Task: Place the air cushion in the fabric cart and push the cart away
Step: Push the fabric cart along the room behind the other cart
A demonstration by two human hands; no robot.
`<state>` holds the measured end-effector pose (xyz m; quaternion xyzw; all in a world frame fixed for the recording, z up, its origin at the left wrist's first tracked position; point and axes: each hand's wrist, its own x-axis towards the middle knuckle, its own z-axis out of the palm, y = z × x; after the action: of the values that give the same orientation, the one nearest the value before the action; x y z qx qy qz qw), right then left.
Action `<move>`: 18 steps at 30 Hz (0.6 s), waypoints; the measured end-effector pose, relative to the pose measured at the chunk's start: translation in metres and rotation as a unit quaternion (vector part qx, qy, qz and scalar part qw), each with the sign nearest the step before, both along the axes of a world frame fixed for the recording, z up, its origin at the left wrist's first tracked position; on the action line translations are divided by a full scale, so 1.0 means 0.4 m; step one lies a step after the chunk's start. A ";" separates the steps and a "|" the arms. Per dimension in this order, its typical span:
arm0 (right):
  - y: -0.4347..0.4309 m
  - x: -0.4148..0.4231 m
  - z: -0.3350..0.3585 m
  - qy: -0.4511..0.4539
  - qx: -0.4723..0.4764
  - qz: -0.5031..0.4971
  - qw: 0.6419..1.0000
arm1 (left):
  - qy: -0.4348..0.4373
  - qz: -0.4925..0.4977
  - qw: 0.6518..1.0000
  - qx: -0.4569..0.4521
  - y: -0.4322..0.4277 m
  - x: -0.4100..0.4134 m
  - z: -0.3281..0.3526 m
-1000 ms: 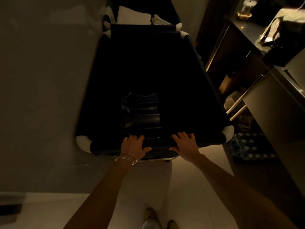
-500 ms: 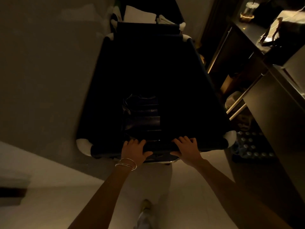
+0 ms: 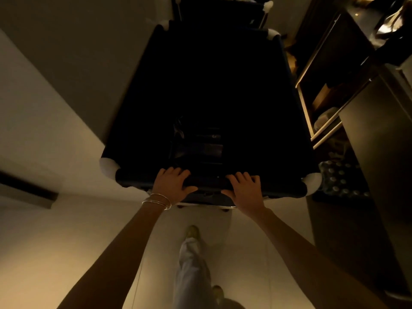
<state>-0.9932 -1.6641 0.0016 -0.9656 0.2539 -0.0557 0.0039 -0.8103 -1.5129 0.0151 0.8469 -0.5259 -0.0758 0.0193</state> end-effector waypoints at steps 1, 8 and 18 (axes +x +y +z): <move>0.018 -0.015 -0.004 0.003 -0.012 0.002 1.000 | -0.007 0.004 1.000 -0.006 0.020 -0.014 -0.007; 0.084 -0.073 -0.014 0.007 -0.048 0.022 0.999 | -0.029 0.013 0.999 -0.044 0.096 -0.082 -0.011; 0.026 -0.020 -0.012 0.014 -0.044 0.015 0.999 | -0.029 0.020 0.998 -0.043 0.030 -0.038 -0.011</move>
<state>-1.0011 -1.6536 -0.0031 -0.9691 0.2372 -0.0535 -0.0409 -0.8255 -1.5007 0.0106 0.8578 -0.5116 -0.0282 0.0416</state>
